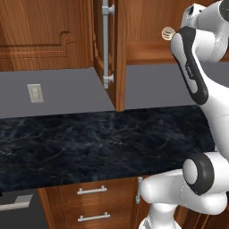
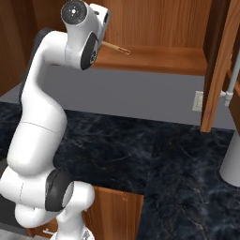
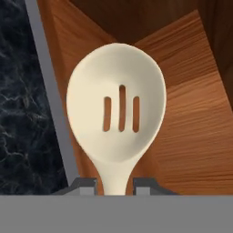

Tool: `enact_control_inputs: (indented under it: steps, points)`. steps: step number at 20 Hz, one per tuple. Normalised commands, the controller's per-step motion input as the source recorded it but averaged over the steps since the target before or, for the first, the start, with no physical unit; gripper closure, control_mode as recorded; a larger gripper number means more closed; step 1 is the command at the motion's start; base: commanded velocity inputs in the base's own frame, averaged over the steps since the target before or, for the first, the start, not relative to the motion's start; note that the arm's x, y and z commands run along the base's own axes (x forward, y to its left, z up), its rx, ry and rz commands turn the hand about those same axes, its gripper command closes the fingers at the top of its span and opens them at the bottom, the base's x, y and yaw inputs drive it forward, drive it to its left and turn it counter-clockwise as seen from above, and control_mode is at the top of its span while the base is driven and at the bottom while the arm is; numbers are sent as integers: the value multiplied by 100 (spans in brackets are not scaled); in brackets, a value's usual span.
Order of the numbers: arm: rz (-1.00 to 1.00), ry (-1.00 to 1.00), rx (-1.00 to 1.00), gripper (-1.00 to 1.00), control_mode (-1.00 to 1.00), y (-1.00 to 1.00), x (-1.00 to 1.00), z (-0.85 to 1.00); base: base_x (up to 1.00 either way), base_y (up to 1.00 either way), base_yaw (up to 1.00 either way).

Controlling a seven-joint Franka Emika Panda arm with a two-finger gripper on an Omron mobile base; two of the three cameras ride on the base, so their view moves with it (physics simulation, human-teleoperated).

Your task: Organize the utensils by type. Pick up the wooden spoons from the counter and place them in the open cabinet. Then pick up the metallic utensils from the counter and place them in the open drawer.

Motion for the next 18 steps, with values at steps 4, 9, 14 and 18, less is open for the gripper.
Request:
enact_control_inputs:
  steps: [4, 9, 14, 18]
  points:
    - [8, -2, -4, 100, -100, 1, 25, -18, 0, 0, 0]
    - [11, -23, -2, 100, -100, 0, 17, -40, 0, 0, 0]
    - [3, -11, 0, 100, -100, 1, 46, -13, 0, 0, 0]
    - [0, 23, 0, 100, -100, 4, 49, -3, 0, 0, 0]
